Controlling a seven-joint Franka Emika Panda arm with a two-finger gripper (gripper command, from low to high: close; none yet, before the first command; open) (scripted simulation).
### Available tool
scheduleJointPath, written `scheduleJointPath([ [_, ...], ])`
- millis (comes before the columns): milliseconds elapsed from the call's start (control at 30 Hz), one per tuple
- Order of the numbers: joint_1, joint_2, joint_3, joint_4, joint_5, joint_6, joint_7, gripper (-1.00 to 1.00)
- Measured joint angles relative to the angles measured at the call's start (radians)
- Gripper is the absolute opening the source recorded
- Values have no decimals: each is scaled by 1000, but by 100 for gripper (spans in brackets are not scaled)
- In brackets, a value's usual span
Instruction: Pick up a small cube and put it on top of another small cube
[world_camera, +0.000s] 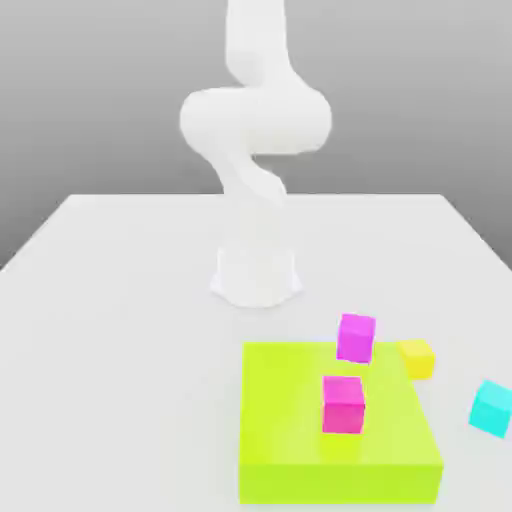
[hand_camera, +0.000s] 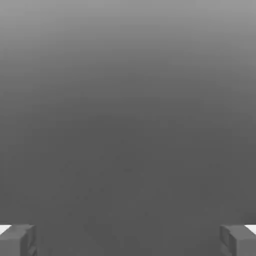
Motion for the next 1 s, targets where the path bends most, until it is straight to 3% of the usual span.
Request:
scheduleJointPath([
  [267, 72, 294, 134, -40, 157, 103, 267, 0],
  [467, 113, 508, 269, -73, 167, 190, 539, 0],
  [700, 228, 770, 355, -116, -7, 304, 988, 0],
  [867, 383, 952, 278, -141, -211, 373, 1365, 0],
  [1000, 467, 1096, 194, -119, -314, 471, 1480, 0],
])
